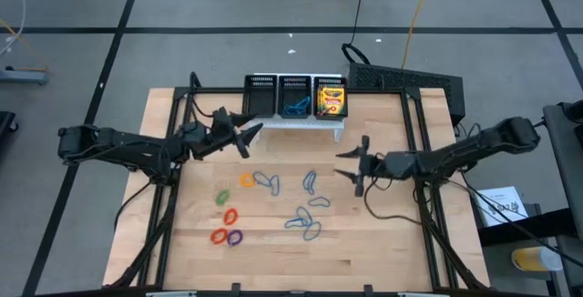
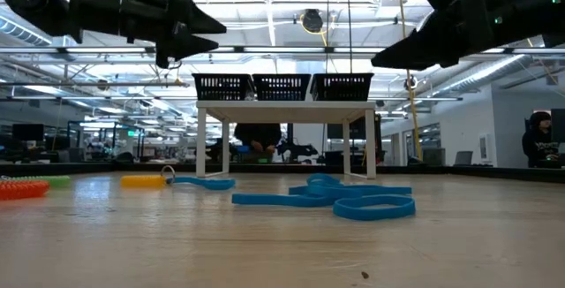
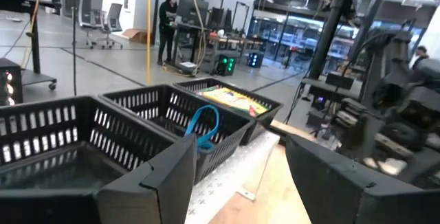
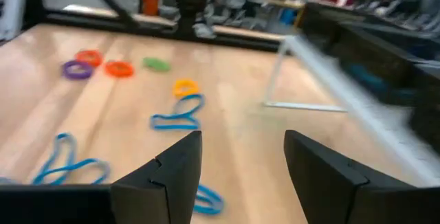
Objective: Pick & Place Office Desk Supplies
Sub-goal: Put the blue rubber band into the middle black bin
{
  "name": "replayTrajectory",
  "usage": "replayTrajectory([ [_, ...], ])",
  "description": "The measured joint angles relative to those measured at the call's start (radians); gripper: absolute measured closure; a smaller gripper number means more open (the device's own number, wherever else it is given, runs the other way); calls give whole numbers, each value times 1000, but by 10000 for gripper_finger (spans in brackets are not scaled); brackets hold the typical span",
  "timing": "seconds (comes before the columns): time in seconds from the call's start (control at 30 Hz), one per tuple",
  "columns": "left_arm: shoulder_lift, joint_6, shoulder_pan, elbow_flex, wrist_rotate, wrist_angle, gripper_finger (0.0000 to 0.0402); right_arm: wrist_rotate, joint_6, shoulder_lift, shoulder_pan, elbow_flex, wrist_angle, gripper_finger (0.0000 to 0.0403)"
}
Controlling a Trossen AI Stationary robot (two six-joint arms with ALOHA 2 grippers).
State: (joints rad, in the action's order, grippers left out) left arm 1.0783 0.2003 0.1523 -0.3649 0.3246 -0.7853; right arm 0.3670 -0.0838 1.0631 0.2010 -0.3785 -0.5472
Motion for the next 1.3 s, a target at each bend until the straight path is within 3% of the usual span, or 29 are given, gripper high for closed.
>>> replayTrajectory([
  [0.37, 1, -65, 4, 1, -1, 61, 167, 2, 148, 279, 119, -57, -6, 206],
  [0.57, 1, -67, 4, 1, -8, 137, 167, -6, 177, 419, 122, -58, -87, 206],
  [0.7, 1, -67, 4, 1, -8, 146, 167, -82, 195, 500, 122, -58, -156, 206],
  [0.9, 1, -60, 4, 1, -8, 147, 167, -108, 257, 593, 122, -67, -181, 208],
  [1.3, 1, -11, 4, 1, -8, 149, 167, -111, 256, 686, 111, -118, -175, 279],
])
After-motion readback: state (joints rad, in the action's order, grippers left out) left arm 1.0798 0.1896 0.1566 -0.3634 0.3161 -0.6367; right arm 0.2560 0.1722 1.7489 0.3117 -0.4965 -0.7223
